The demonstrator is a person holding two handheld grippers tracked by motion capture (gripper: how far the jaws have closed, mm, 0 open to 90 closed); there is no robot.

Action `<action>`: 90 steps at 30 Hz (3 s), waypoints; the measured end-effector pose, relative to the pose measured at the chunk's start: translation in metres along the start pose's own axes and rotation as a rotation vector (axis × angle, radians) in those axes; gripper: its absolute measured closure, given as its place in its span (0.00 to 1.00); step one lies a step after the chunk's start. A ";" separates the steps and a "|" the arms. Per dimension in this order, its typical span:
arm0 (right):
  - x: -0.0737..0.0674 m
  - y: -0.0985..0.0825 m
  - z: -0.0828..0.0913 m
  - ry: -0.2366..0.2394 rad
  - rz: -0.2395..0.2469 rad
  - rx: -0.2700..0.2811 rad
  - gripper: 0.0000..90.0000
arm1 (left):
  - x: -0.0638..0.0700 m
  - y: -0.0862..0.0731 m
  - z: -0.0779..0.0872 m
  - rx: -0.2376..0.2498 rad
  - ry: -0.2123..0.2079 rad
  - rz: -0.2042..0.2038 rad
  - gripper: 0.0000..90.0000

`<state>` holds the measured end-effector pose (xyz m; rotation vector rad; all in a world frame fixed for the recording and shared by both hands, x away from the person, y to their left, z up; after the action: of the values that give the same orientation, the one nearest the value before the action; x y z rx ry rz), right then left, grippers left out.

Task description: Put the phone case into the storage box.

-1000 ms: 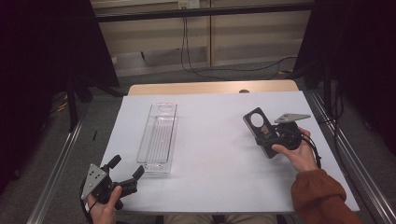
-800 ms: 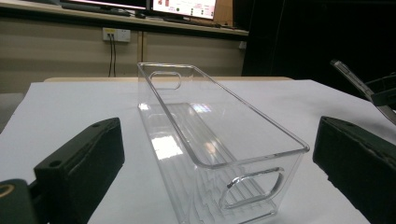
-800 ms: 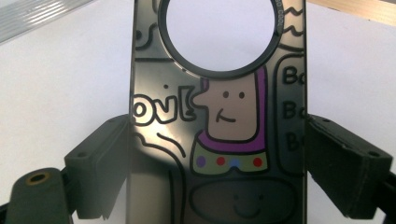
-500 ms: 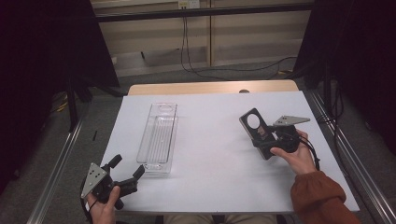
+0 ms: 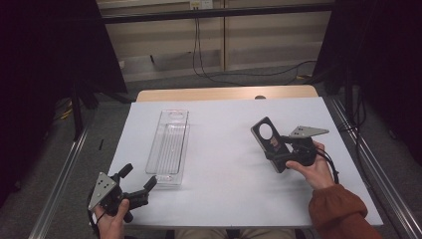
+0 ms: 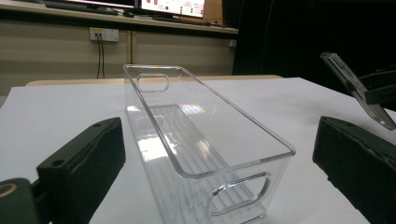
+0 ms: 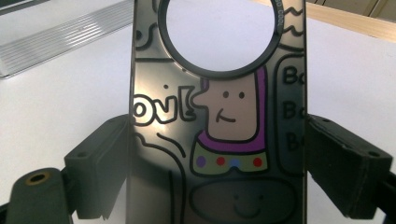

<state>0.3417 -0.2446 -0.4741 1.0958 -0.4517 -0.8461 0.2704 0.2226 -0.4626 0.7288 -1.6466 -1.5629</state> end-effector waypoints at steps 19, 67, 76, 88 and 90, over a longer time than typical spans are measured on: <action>-0.024 -0.007 0.000 0.074 0.017 0.012 0.14 | 0.005 0.000 -0.006 -0.023 -0.048 0.002 0.04; -0.067 0.003 -0.007 0.249 0.058 0.095 0.14 | 0.049 0.006 -0.050 -0.065 -0.335 0.005 0.02; -0.068 0.004 -0.007 0.265 0.062 0.104 0.14 | 0.060 0.011 -0.064 -0.061 -0.385 -0.008 0.02; -0.070 0.005 -0.007 0.271 0.064 0.108 0.14 | 0.074 0.014 -0.077 -0.062 -0.463 -0.006 0.02; -0.070 0.005 -0.007 0.273 0.060 0.110 0.14 | 0.076 0.015 -0.079 -0.067 -0.464 -0.012 0.02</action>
<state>0.3057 -0.1848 -0.4665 1.2726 -0.3038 -0.6129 0.2935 0.1167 -0.4396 0.3538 -1.9032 -1.8861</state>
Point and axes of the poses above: each handheld gripper's, and its own axes: z roughly backward along the jaws, y roughly out of its top, x roughly to its right, the point moved 5 cm from there along -z, roughly forward along the jaws, and after that the axes turned 8 degrees about x, right-handed, at the moved point
